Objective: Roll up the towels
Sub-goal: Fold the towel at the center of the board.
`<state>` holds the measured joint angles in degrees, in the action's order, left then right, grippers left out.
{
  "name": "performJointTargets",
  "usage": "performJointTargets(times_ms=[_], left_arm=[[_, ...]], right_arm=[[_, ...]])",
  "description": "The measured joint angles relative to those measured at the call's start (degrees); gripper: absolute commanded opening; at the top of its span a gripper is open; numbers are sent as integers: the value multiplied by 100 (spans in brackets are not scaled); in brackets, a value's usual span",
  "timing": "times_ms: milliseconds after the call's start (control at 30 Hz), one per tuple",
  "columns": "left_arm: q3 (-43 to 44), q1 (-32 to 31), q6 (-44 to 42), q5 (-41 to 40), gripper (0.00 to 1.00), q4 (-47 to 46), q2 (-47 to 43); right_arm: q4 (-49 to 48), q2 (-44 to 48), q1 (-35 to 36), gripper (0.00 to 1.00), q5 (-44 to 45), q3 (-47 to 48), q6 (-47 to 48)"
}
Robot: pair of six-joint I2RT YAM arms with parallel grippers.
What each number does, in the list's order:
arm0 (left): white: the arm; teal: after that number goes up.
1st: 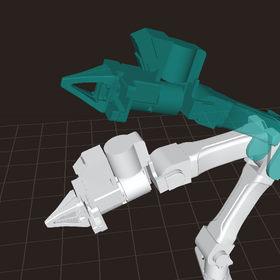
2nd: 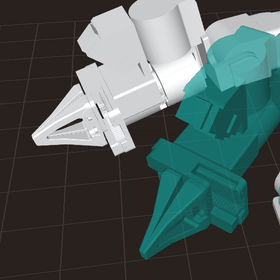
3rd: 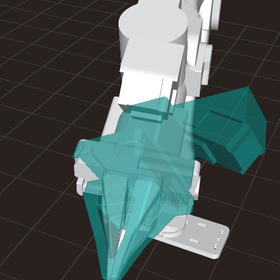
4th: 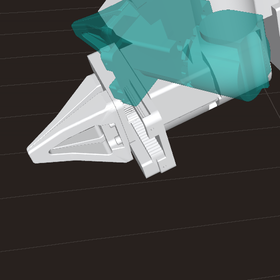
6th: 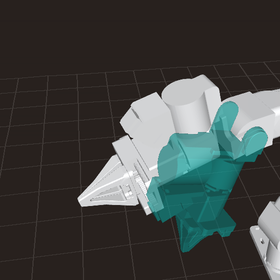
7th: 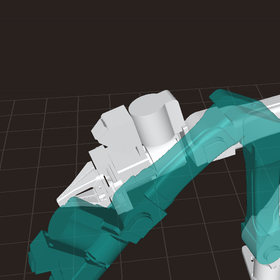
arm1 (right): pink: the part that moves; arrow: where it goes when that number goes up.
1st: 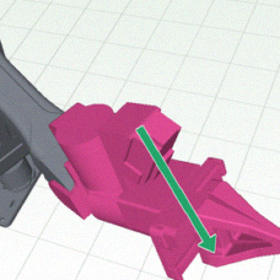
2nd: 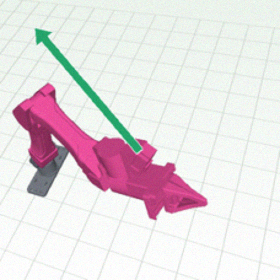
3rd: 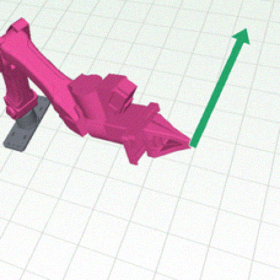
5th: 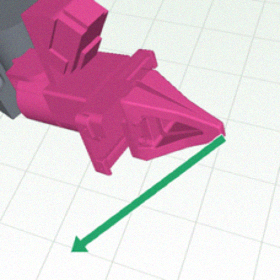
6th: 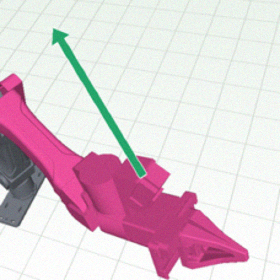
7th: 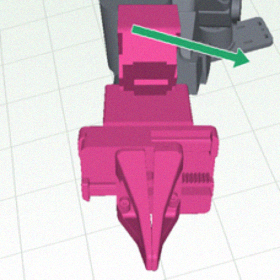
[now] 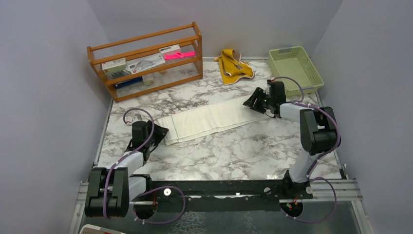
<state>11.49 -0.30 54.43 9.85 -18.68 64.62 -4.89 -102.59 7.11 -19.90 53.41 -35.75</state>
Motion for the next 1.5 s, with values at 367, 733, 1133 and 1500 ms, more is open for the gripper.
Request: performJointTargets(times_ms=[367,733,1133,1500], left_arm=[[-131,-164,-431,-153,0,411,-323],[774,-170,-549,-1316,0,2330,-1641],[2170,-173,-940,-2640,0,3821,-1366],[3038,-214,-1322,-2616,0,4358,-1088]], right_arm=[[-68,415,0,53,-57,-197,-4],[293,1141,0,61,-92,-87,223],[688,1440,0,62,9,223,619],[761,1429,0,62,24,223,647]])
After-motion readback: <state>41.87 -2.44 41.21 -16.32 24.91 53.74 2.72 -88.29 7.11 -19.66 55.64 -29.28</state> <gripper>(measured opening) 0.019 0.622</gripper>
